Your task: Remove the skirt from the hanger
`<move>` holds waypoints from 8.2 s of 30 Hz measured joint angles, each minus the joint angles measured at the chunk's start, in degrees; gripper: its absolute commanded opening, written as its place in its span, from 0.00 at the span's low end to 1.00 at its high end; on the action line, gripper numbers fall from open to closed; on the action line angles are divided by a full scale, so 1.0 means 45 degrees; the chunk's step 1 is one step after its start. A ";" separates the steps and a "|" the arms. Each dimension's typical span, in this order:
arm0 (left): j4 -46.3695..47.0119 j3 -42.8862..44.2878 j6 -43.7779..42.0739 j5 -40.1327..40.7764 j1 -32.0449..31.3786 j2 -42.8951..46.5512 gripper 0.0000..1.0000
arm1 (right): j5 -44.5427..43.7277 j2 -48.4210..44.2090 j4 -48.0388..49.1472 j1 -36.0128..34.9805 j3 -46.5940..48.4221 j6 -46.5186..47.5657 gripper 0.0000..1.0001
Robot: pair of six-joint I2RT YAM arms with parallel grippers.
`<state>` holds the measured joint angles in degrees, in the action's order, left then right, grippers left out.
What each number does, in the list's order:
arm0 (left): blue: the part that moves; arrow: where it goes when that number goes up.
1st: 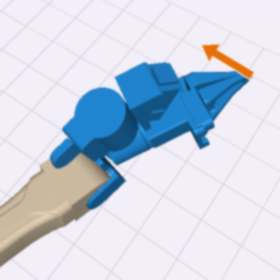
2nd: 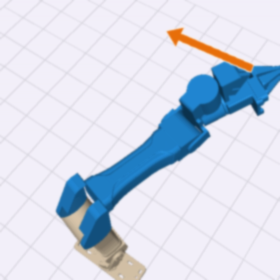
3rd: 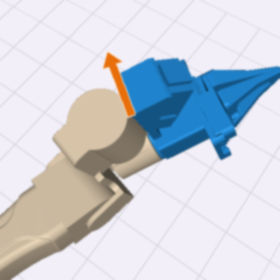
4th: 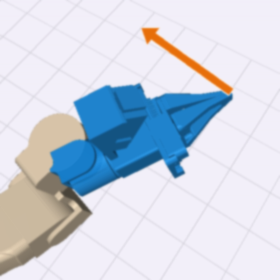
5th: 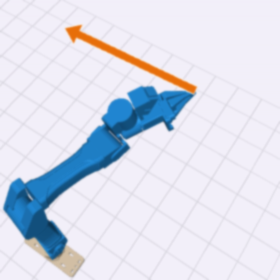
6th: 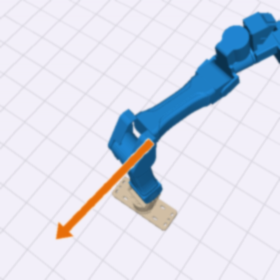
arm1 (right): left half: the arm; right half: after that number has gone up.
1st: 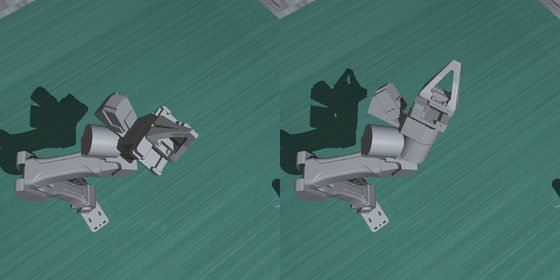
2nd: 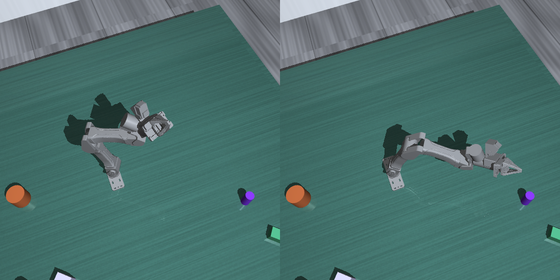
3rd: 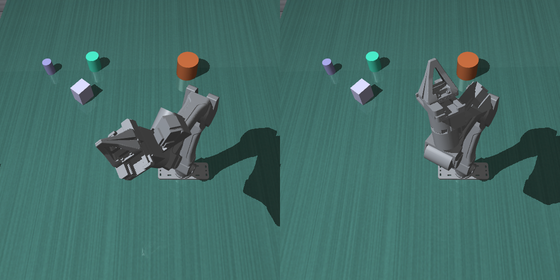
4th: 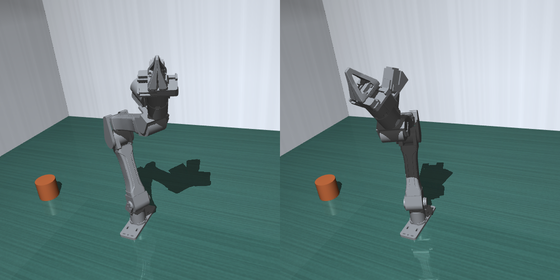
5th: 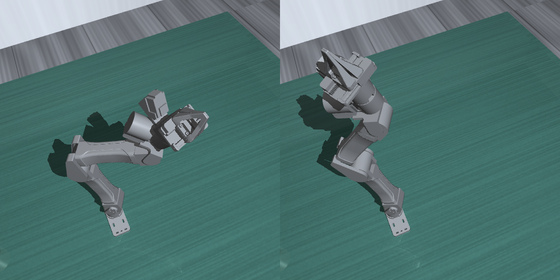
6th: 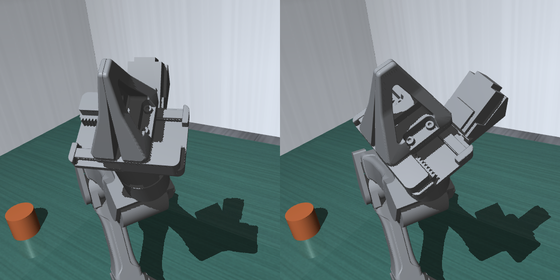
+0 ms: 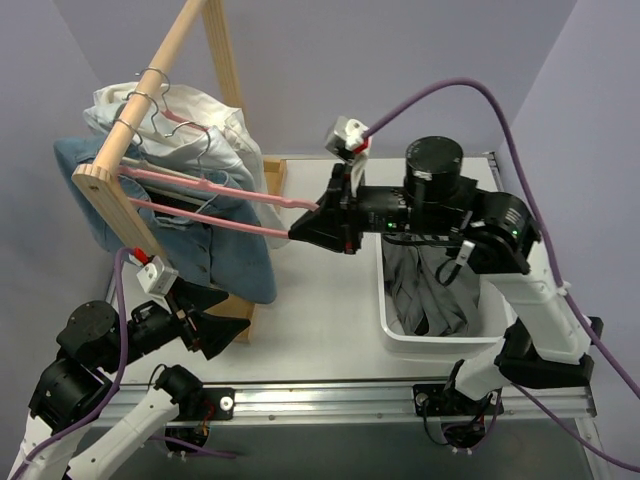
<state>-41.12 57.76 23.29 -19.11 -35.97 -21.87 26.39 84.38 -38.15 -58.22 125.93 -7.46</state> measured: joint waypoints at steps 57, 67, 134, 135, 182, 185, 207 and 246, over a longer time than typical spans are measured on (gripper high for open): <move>-0.0447 -0.0223 -0.0699 -0.0593 0.0000 0.0189 0.95 | 0.1438 0.4881 0.4527 0.2011 0.1467 -0.1035 0.68; -0.0447 -0.0083 -0.0947 -0.0617 0.0000 0.0151 0.95 | 0.2001 0.5581 0.4619 0.1603 0.1734 -0.1059 0.67; -0.0525 -0.0087 -0.1001 -0.0821 0.0000 -0.0083 0.95 | -0.2341 0.1870 0.4687 -0.1588 -0.3648 -0.1311 0.67; -0.0529 -0.0087 -0.1001 -0.0821 0.0000 -0.0083 0.95 | -0.2351 0.1962 0.4600 -0.1588 -0.3434 -0.1292 0.66; -0.0593 0.0607 -0.0729 -0.1336 0.0000 -0.0491 0.95 | -0.0767 0.5561 0.6421 -0.0311 0.0797 0.0699 0.00; -0.0447 0.0607 -0.0636 -0.1423 0.0000 -0.0515 0.95 | -0.0996 0.4843 0.7014 -0.0311 -0.0141 0.0573 0.00; 0.1044 0.1078 0.0010 -0.2045 0.0000 -0.1171 0.95 | -0.1141 0.2555 0.9034 0.0680 -0.1982 -0.0593 0.00; 0.1749 0.9981 -0.1010 0.0602 0.0000 -0.9340 0.82 | -0.2696 -0.5780 0.5523 0.1098 -0.9131 -0.2025 0.00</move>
<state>-33.26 102.67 18.74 -16.40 -35.97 -63.90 14.26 58.37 -13.30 -53.28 84.84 -16.58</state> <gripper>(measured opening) 0.819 0.111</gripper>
